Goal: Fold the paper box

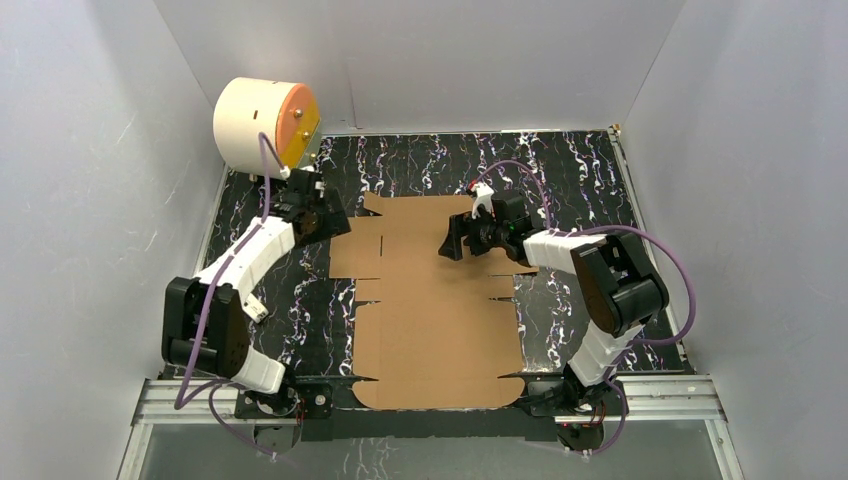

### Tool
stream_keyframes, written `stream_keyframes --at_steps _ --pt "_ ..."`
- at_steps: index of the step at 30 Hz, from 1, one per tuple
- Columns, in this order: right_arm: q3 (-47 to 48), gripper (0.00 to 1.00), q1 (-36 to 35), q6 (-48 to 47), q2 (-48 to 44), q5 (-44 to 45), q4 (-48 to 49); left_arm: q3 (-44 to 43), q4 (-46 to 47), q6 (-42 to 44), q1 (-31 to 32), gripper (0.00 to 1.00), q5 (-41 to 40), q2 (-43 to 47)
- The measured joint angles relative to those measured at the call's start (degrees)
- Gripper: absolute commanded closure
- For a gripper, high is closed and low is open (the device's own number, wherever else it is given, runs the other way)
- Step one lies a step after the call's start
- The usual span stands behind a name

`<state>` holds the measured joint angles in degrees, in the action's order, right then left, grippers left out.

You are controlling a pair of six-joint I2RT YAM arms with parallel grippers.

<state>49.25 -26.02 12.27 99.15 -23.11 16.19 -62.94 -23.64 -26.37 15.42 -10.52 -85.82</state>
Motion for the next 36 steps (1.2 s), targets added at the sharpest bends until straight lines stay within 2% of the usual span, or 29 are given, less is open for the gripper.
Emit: stream_keyframes --at_steps 4,10,29,36 --pt "-1.9 0.01 -0.04 0.07 -0.02 -0.22 0.76 6.21 2.49 -2.29 -5.09 0.19 8.66 2.19" --pt "-3.89 0.01 -0.04 0.2 -0.28 -0.68 4.09 10.88 3.89 -3.78 -9.44 0.18 15.89 2.05" --pt "-7.54 0.01 -0.11 0.83 -0.28 -1.44 11.52 11.89 8.39 -4.09 -10.6 0.2 22.01 -5.57" --pt "-8.68 0.01 -0.11 1.03 -0.28 -1.51 13.68 11.91 9.22 -4.11 -10.78 0.27 25.94 -6.27"
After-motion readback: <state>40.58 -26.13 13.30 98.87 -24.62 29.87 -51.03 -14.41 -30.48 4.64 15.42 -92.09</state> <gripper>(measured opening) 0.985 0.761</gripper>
